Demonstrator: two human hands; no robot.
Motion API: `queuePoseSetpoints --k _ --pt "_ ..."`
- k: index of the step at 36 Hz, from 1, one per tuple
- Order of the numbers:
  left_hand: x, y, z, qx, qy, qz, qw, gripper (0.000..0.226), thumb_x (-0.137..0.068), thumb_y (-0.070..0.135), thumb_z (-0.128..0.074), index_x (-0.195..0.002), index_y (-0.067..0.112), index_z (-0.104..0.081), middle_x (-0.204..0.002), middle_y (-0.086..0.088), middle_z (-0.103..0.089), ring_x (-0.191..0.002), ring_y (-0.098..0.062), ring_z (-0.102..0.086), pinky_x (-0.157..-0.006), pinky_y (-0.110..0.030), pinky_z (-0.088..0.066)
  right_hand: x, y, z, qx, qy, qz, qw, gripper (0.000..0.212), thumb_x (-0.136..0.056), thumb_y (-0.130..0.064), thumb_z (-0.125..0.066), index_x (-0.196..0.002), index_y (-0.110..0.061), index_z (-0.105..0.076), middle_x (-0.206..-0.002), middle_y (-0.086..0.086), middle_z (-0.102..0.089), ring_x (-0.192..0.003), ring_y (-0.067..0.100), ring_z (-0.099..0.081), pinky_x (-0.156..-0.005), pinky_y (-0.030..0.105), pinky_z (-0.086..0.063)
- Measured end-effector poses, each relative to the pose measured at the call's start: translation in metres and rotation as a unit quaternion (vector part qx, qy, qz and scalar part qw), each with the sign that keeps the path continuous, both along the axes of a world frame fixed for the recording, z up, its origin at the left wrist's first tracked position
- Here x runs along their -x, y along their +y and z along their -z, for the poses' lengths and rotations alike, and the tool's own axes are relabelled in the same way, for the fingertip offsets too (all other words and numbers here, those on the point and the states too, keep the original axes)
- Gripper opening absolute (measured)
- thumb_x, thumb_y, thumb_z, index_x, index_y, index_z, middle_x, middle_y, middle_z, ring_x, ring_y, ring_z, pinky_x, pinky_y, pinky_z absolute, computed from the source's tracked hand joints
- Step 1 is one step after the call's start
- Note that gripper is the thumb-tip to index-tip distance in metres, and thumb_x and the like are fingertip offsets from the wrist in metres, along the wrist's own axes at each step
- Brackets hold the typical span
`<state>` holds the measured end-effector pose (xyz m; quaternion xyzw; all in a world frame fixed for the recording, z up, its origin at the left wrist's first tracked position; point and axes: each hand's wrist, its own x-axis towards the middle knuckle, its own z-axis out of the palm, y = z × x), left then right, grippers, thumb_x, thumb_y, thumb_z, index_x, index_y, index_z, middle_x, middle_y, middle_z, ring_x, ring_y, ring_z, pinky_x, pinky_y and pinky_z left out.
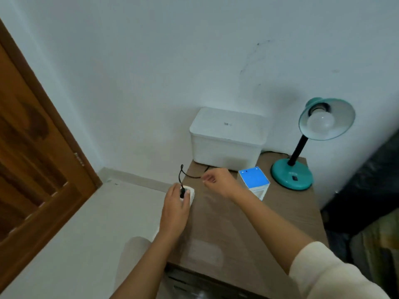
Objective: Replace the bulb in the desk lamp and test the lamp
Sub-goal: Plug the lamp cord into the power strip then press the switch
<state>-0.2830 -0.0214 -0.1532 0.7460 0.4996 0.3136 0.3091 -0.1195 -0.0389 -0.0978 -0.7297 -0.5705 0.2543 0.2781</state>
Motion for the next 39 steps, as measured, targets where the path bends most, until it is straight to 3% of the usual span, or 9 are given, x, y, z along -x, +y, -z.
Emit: queuePoseSetpoints --k 3,5,10,19,23,26,28,31,39 --pt "-0.035 -0.004 -0.032 -0.028 -0.043 0.011 0.999 0.045 -0.097 0.029 -0.043 -0.133 0.002 -0.046 -0.138 -0.011 -0.046 -0.131 -0.025 -0.04 -0.11 -0.029 -0.031 -0.033 -0.021 -0.016 -0.014 -0.018 0.038 0.999 0.022 -0.088 -0.014 -0.055 -0.105 -0.008 -0.068 -0.103 0.011 -0.07 -0.086 0.014 -0.059 -0.084 0.026 -0.048" --pt "-0.068 -0.007 -0.051 -0.043 -0.067 0.037 0.996 0.038 -0.097 0.023 -0.046 -0.127 0.0 -0.051 -0.131 -0.012 -0.051 -0.126 -0.026 -0.045 -0.101 -0.019 -0.029 -0.058 -0.036 -0.025 -0.021 -0.037 0.065 0.997 0.021 -0.087 -0.013 -0.055 -0.102 -0.006 -0.069 -0.101 0.012 -0.071 -0.09 0.02 -0.063 -0.083 0.026 -0.047" --pt "-0.165 -0.02 -0.075 -0.036 -0.077 0.146 0.986 0.039 -0.096 0.02 -0.048 -0.128 -0.003 -0.049 -0.132 -0.018 -0.051 -0.127 -0.029 -0.044 -0.106 -0.028 -0.028 -0.126 -0.079 -0.032 -0.026 -0.056 0.161 0.985 0.021 -0.085 -0.011 -0.057 -0.099 -0.002 -0.07 -0.098 0.017 -0.071 -0.093 0.028 -0.066 -0.084 0.035 -0.05" --pt "-0.289 -0.058 -0.038 0.064 -0.081 0.244 0.964 0.04 -0.099 0.023 -0.042 -0.134 0.004 -0.043 -0.137 -0.01 -0.047 -0.128 -0.02 -0.042 -0.099 -0.013 -0.026 -0.215 -0.129 0.025 0.003 -0.017 0.316 0.949 0.031 -0.089 -0.015 -0.054 -0.116 -0.001 -0.062 -0.118 0.018 -0.064 -0.106 0.029 -0.059 -0.092 0.031 -0.043" --pt "-0.306 -0.055 0.002 0.098 -0.058 0.212 0.971 0.046 -0.098 0.031 -0.04 -0.138 0.009 -0.038 -0.142 -0.005 -0.042 -0.126 -0.01 -0.039 -0.099 -0.016 -0.025 -0.229 -0.128 0.051 -0.011 0.001 0.347 0.938 0.033 -0.092 -0.016 -0.051 -0.121 0.0 -0.055 -0.118 0.016 -0.059 -0.11 0.028 -0.055 -0.088 0.025 -0.038" --pt "-0.317 -0.042 0.026 0.109 -0.041 0.177 0.977 0.049 -0.098 0.032 -0.04 -0.141 0.008 -0.035 -0.144 -0.01 -0.04 -0.132 -0.019 -0.038 -0.105 -0.023 -0.026 -0.236 -0.118 0.068 -0.027 0.038 0.365 0.93 0.043 -0.094 -0.023 -0.049 -0.132 -0.003 -0.044 -0.132 0.014 -0.05 -0.122 0.025 -0.047 -0.104 0.029 -0.036" --pt "-0.319 -0.035 0.031 0.108 -0.03 0.169 0.979 0.054 -0.098 0.033 -0.04 -0.144 0.007 -0.029 -0.15 -0.011 -0.032 -0.138 -0.021 -0.03 -0.111 -0.027 -0.021 -0.237 -0.112 0.071 -0.038 0.054 0.386 0.92 0.054 -0.095 -0.027 -0.047 -0.142 -0.003 -0.031 -0.147 0.014 -0.035 -0.136 0.025 -0.034 -0.114 0.028 -0.021" --pt "-0.326 -0.029 0.042 0.102 -0.021 0.174 0.979 0.058 -0.098 0.035 -0.039 -0.147 0.007 -0.023 -0.155 -0.009 -0.023 -0.143 -0.019 -0.021 -0.114 -0.027 -0.015 -0.241 -0.103 0.081 -0.039 0.072 0.41 0.908 0.064 -0.096 -0.03 -0.046 -0.146 -0.003 -0.018 -0.155 0.013 -0.02 -0.144 0.023 -0.02 -0.115 0.025 -0.011" --pt "-0.332 -0.023 0.062 0.096 -0.004 0.219 0.971 0.064 -0.097 0.037 -0.04 -0.148 0.01 -0.014 -0.157 -0.005 -0.016 -0.144 -0.015 -0.015 -0.113 -0.022 -0.011 -0.237 -0.092 0.101 -0.073 0.06 0.454 0.886 0.069 -0.093 -0.032 -0.051 -0.146 -0.003 -0.02 -0.154 0.014 -0.024 -0.142 0.025 -0.024 -0.118 0.032 -0.017"
